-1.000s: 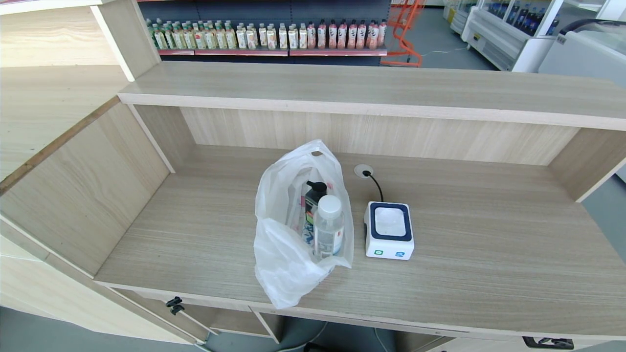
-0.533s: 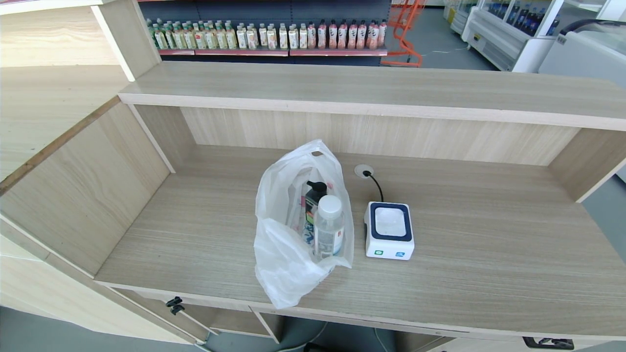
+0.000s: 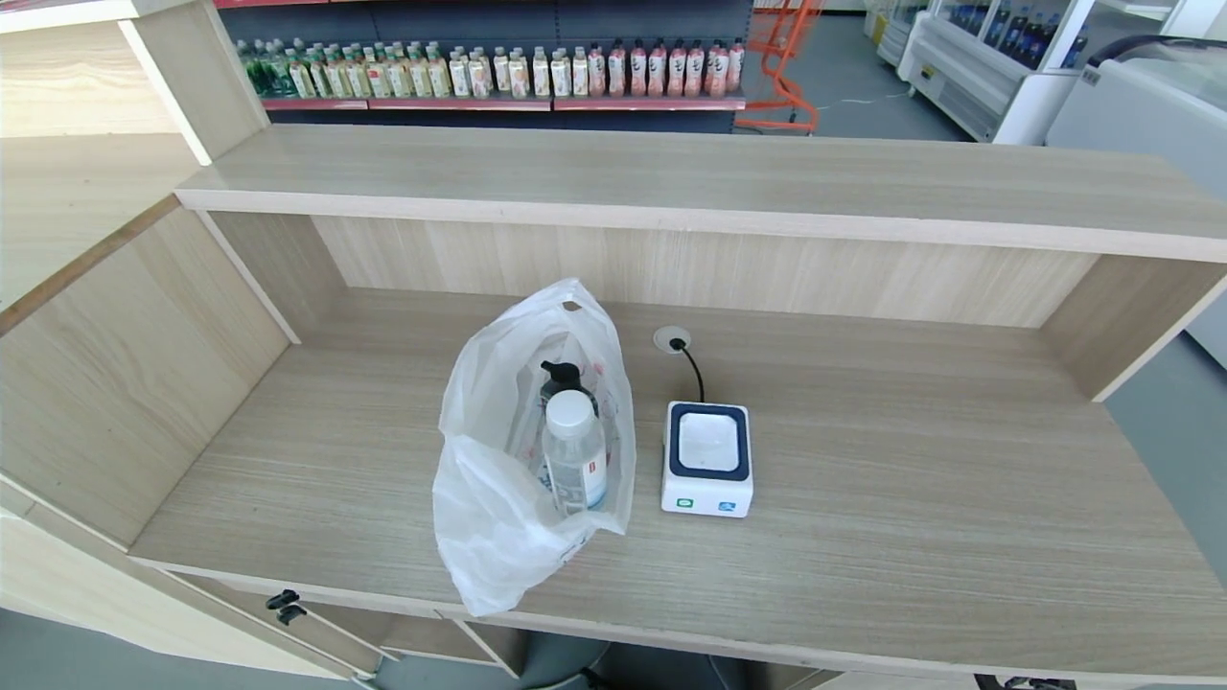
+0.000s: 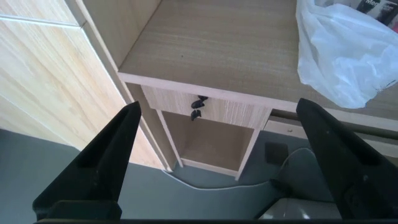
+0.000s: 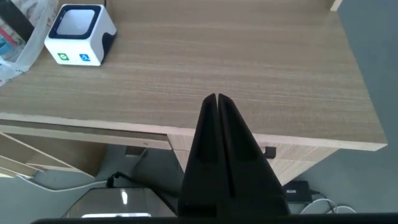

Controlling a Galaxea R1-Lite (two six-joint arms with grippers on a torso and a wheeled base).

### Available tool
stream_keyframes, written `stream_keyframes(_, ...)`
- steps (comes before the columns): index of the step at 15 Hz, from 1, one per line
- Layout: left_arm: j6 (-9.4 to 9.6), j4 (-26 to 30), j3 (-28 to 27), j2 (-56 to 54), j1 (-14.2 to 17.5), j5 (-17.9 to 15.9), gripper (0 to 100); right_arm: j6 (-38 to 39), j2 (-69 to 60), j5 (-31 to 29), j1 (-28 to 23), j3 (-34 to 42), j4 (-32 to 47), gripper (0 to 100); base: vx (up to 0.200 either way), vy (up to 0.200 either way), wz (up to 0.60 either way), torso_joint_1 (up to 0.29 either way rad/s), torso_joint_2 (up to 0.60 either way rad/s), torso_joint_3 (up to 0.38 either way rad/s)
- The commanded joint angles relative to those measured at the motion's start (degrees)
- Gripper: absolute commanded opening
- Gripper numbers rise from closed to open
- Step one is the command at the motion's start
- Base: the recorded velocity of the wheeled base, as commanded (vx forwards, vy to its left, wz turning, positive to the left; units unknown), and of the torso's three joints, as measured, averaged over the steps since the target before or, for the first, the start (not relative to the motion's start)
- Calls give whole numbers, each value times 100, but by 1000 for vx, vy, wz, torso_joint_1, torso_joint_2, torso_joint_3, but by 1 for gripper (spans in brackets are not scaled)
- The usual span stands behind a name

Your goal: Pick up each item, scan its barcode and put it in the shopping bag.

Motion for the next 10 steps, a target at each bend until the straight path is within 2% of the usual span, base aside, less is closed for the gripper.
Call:
stream_keyframes(1, 3, 1, 0, 6, 1, 0, 100, -2, 22, 4, 1, 0, -6, 0, 200, 0, 0, -2, 2, -2)
stream_keyframes(2, 3, 1, 0, 6, 10, 0, 100, -2, 22, 4, 1, 0, -6, 0, 200, 0, 0, 2, 2, -2)
stream_keyframes(10, 3, 1, 0, 6, 1, 0, 100, 7, 22, 4, 9, 0, -6, 0, 0, 0, 0, 0, 0, 0)
